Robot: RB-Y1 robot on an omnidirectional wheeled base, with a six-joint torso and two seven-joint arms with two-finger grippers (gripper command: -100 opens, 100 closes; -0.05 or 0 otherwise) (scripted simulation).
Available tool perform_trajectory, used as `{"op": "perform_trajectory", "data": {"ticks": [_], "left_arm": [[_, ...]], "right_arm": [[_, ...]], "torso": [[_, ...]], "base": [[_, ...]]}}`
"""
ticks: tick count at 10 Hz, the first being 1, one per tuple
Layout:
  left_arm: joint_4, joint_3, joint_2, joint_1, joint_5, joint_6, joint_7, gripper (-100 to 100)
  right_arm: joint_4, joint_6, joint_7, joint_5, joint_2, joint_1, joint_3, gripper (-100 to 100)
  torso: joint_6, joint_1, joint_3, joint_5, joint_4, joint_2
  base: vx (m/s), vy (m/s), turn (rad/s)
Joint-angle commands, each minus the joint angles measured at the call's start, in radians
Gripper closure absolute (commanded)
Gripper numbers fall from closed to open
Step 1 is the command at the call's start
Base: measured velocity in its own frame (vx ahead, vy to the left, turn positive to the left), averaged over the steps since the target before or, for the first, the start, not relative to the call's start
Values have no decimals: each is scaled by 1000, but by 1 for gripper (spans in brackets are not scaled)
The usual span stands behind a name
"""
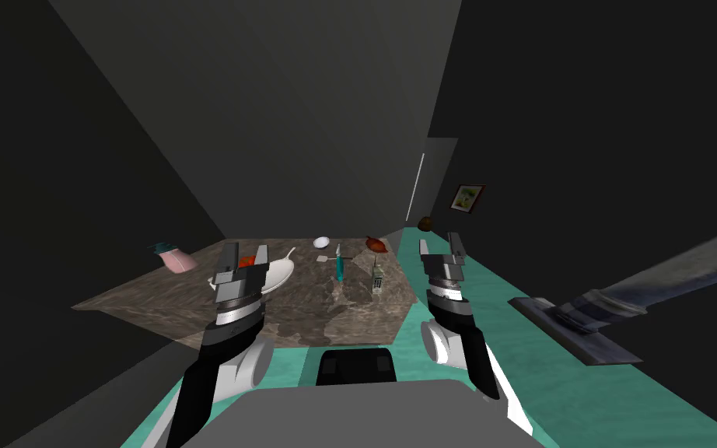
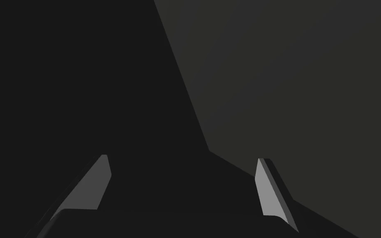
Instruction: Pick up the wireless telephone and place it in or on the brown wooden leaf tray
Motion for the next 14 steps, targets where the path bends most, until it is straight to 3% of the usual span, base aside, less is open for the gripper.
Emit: {"op": "perform_trajectory", "data": {"ticks": [1, 7, 14], "left_arm": [[0, 0, 0, 0, 0, 0, 0, 0], [0, 0, 0, 0, 0, 0, 0, 0], [0, 0, 0, 0, 0, 0, 0, 0]], "right_arm": [[10, 0, 8, 8, -41, -1, -2, -100], [106, 0, 88, 80, -167, -8, -23, -100], [270, 1, 234, 210, -225, -24, -64, -100]], "torso": [[0, 0, 0, 0, 0, 0], [0, 5, 3, 1, 1, 6], [0, 9, 4, 2, 2, 7]], "base": [[-17, 21, -24], [-73, 72, -64], [-107, 127, -101]]}}
